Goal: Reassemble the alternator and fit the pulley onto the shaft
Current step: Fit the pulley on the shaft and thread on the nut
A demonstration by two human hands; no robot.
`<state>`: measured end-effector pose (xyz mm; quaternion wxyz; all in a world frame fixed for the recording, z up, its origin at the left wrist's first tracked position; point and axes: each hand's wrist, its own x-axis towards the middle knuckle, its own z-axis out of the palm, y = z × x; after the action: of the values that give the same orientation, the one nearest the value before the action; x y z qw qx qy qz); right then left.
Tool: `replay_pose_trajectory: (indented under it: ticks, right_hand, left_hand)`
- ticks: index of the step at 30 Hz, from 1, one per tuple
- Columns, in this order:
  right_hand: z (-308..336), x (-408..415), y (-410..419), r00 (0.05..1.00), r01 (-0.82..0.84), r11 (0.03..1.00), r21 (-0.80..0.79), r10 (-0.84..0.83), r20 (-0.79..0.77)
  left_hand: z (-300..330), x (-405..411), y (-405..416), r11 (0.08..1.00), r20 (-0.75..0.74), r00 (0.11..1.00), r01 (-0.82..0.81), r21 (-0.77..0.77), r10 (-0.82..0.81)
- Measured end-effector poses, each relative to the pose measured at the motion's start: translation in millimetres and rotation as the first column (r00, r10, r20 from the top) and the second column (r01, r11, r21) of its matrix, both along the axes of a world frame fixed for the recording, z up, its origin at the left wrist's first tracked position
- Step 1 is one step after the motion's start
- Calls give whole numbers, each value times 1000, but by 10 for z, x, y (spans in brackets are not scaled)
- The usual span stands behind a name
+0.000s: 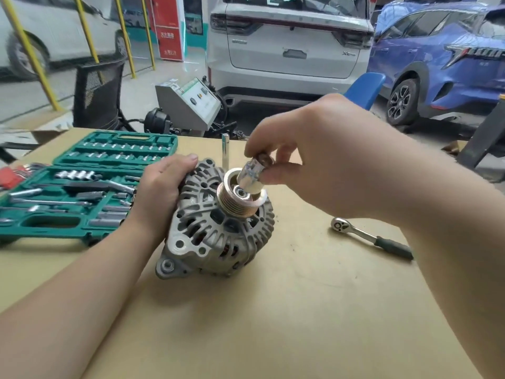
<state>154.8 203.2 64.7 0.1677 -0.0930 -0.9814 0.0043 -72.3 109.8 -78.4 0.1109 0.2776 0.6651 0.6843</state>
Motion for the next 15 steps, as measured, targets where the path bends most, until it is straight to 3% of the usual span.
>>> replay_pose_trajectory:
  ticks: [6,9,15]
  right_hand:
    - [-33,-182,143,996,-68,998,1,67,58]
    - [-173,-195,258,995,-98,993,-63,97,-20]
    - [-490,-234,387,989,-123,979,-161,108,-97]
  left_hand:
    - [-61,-30,-70,995,-6,995,95,-5,-95]
    - [-16,-47,-3,999,-36,999,29,-13,-30]
    - [-58,39,-120,988,-69,987,149,40,-146]
